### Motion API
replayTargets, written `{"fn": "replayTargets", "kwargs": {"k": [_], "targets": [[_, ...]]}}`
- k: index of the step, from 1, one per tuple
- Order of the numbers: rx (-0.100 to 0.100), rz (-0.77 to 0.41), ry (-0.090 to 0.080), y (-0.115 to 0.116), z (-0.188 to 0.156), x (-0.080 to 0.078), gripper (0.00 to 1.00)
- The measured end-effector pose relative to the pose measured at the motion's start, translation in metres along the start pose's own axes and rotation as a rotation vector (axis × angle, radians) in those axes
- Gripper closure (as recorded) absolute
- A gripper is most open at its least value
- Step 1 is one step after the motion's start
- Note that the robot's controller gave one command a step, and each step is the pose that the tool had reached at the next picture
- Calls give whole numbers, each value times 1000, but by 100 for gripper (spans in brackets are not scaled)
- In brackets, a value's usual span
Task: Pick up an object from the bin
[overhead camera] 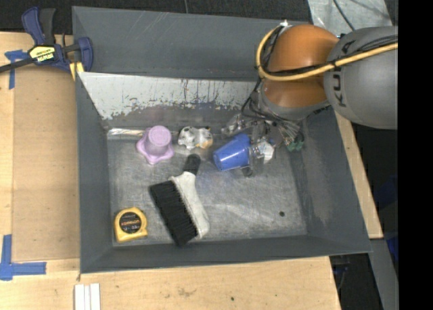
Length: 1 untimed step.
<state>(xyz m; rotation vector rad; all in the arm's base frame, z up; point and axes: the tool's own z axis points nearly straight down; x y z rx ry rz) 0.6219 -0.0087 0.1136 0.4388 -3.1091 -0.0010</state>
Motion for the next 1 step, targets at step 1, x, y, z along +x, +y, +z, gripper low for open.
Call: {"fn": "replayTargets", "kwargs": {"k": [1], "targets": [[1, 1, -3, 0, -18, -1, 100]]}}
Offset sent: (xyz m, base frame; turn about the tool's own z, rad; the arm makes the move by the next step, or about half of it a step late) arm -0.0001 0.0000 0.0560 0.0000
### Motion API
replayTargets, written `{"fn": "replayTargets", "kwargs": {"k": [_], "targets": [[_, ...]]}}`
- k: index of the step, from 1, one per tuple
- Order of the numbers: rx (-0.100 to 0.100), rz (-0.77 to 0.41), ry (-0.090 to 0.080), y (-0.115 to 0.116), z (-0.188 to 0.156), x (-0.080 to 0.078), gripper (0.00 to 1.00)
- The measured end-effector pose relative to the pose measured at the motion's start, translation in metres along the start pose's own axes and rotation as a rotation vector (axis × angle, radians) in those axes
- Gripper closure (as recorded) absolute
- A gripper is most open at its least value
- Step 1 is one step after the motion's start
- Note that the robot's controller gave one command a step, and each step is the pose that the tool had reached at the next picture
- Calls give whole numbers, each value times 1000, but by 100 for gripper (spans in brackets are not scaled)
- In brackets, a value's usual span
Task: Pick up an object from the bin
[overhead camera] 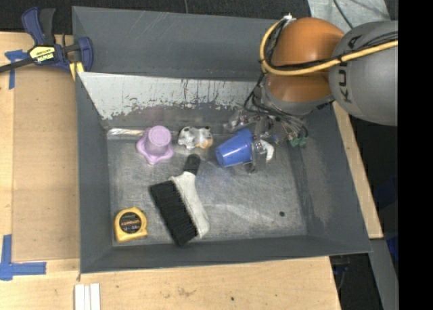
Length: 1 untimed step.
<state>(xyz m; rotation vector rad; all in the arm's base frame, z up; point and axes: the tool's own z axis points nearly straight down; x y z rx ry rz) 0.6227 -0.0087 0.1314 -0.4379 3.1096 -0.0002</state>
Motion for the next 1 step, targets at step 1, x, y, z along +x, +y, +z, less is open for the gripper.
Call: {"fn": "replayTargets", "kwargs": {"k": [1], "targets": [[1, 1, -3, 0, -13, -1, 100]]}}
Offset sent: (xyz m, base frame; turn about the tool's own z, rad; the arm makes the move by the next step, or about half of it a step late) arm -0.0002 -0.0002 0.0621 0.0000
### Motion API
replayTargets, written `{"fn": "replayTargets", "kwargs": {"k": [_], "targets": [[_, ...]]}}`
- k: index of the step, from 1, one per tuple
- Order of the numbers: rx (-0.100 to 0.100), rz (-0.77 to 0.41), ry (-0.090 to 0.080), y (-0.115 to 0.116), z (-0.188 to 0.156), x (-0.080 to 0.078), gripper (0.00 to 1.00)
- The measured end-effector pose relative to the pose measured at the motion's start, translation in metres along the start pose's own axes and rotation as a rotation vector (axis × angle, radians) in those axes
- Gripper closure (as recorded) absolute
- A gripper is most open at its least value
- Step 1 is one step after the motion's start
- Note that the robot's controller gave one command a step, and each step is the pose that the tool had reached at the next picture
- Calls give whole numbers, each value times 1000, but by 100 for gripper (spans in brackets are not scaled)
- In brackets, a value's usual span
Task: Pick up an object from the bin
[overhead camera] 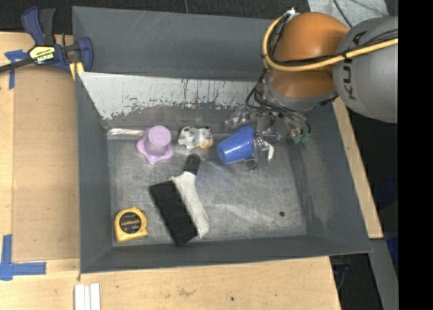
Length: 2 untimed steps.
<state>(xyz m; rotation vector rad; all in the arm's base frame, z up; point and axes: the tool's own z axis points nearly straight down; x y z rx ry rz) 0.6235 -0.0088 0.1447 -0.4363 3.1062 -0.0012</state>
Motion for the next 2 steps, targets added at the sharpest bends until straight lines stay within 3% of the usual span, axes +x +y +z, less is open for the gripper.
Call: {"fn": "replayTargets", "kwargs": {"k": [2], "targets": [[0, 2, 1, 0, -27, 0, 100]]}}
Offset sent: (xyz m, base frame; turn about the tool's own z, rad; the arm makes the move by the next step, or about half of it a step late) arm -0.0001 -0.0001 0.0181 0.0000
